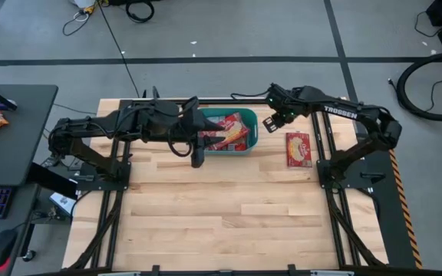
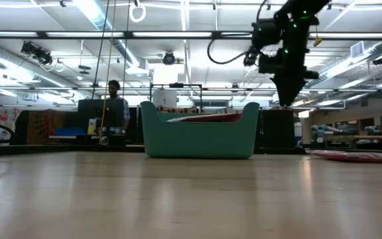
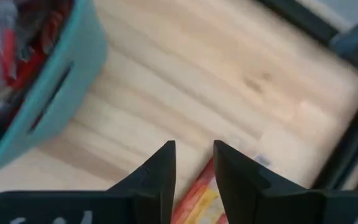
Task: Sort popcorn bags into baskets
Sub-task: Put the red popcorn bag into the blue bin
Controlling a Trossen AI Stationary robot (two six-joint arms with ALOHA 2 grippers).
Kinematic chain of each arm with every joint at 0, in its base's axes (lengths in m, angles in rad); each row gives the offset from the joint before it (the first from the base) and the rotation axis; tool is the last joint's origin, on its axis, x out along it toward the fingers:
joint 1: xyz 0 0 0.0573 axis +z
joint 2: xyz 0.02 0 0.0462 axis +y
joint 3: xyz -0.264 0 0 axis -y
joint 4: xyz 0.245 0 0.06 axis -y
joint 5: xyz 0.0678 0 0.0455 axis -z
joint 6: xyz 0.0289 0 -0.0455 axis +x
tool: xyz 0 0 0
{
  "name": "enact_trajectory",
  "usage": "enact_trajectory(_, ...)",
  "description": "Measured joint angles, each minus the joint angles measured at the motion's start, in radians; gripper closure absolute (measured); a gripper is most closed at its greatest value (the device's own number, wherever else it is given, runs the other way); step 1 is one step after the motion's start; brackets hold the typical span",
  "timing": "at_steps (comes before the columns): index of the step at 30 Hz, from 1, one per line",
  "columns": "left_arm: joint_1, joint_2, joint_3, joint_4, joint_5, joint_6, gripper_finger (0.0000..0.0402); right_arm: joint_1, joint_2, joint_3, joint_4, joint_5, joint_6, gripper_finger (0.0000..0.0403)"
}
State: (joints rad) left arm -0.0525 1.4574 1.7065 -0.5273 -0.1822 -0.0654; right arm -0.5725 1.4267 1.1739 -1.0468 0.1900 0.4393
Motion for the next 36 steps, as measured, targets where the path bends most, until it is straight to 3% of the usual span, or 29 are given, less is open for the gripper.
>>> enact_trajectory(8,-0.009,0.0,0.0,-0.088,0.0,-0.006,0.0262,-0.019,-0.094,-0.259,0.105,-0.104,0.116,0.0288)
enact_trajectory(14,-0.009,0.0,0.0,-0.096,0.0,-0.017,0.0262,-0.015,-0.125,-0.438,0.152,-0.109,0.29,0.0288)
enact_trajectory(22,-0.009,0.0,0.0,-0.095,0.0,-0.018,0.0262,0.051,-0.128,-0.578,0.212,-0.144,0.393,0.0289)
enact_trajectory(28,-0.006,0.0,0.0,-0.095,0.0,-0.017,0.0262,0.17,-0.13,-0.601,0.253,-0.238,0.448,0.0289)
enact_trajectory(36,-0.006,0.0,0.0,-0.094,0.0,-0.018,0.0262,0.424,-0.127,-0.598,0.394,-0.333,0.628,0.0289)
